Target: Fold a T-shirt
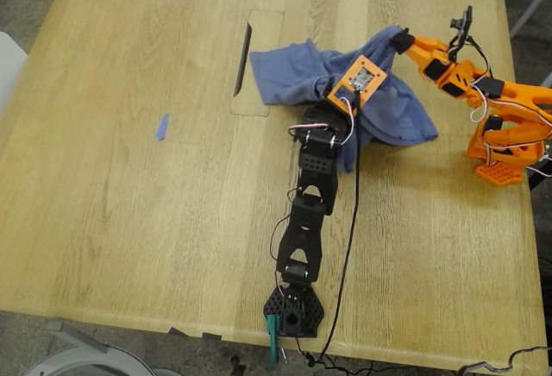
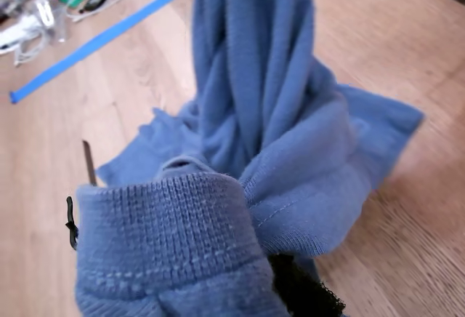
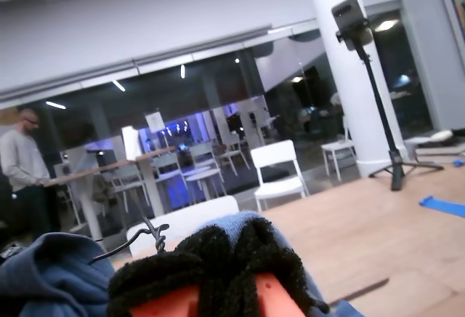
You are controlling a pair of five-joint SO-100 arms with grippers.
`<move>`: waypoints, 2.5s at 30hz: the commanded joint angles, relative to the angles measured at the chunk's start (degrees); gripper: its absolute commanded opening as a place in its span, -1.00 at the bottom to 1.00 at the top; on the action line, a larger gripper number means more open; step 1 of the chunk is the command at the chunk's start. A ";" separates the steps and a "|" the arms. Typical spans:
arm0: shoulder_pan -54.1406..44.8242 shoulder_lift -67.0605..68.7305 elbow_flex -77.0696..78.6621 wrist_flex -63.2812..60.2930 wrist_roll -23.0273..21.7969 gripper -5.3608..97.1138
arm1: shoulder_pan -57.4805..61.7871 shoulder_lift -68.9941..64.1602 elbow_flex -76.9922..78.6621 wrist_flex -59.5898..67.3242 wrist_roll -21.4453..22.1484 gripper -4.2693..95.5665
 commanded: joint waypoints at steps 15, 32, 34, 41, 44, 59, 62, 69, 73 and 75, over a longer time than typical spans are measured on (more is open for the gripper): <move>-11.95 26.10 10.20 1.23 1.23 -0.90 | -0.70 3.43 -13.62 4.75 -0.62 -0.91; -9.23 34.45 11.07 0.53 0.00 -0.90 | -5.01 -1.58 -30.32 8.17 -2.37 -0.91; -8.61 35.33 11.07 0.44 0.35 -0.90 | -7.29 -1.58 -33.13 10.99 -2.72 -0.91; -6.59 37.09 10.99 -1.67 1.05 -0.90 | -11.16 -5.36 -45.09 16.79 -3.34 -0.91; -3.25 37.27 10.99 -3.08 1.23 -0.90 | -13.54 -4.13 -46.23 19.69 -4.31 -0.91; 11.60 38.76 9.84 -3.96 1.49 -0.90 | -23.03 -0.18 -54.05 32.87 -4.83 -0.91; 15.64 38.76 9.84 -4.13 1.58 -0.90 | -26.63 0.09 -53.35 33.40 -5.10 -0.91; 22.50 39.90 9.49 -4.31 1.32 -0.90 | -36.47 0.09 -51.86 35.86 -5.89 -0.91; 26.19 40.43 9.49 -4.83 1.32 -0.90 | -41.40 -1.67 -53.17 37.18 -6.15 -0.91; 27.95 40.87 9.49 -4.92 1.49 -0.90 | -43.15 -2.99 -53.96 37.27 -6.06 -0.91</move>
